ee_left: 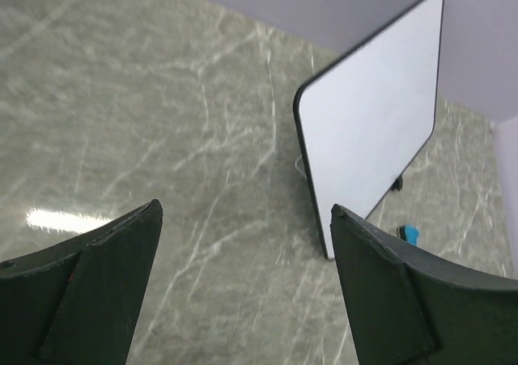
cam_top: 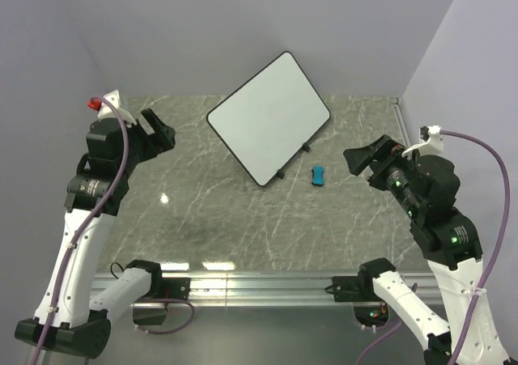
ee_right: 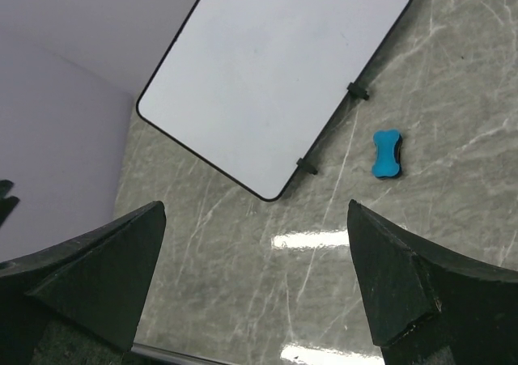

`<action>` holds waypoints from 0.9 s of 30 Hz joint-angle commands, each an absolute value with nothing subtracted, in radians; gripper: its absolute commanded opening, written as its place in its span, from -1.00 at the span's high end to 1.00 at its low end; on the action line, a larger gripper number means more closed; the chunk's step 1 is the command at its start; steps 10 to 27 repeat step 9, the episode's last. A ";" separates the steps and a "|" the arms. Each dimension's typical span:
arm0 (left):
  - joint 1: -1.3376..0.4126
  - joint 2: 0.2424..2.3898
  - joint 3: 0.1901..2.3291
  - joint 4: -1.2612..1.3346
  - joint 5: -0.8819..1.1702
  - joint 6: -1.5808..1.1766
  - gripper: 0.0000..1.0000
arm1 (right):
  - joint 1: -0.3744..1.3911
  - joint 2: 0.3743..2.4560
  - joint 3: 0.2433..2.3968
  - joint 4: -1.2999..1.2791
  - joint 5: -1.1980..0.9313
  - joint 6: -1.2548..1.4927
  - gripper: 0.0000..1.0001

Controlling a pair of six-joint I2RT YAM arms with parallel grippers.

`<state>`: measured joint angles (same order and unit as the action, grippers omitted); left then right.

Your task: Erase the whiteboard

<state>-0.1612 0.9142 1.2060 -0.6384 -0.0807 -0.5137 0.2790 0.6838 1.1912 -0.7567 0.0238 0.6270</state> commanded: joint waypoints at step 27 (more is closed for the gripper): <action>-0.176 1.048 1.403 -0.612 -0.181 -0.499 -0.81 | 0.287 0.641 1.187 -0.681 0.051 0.638 -1.00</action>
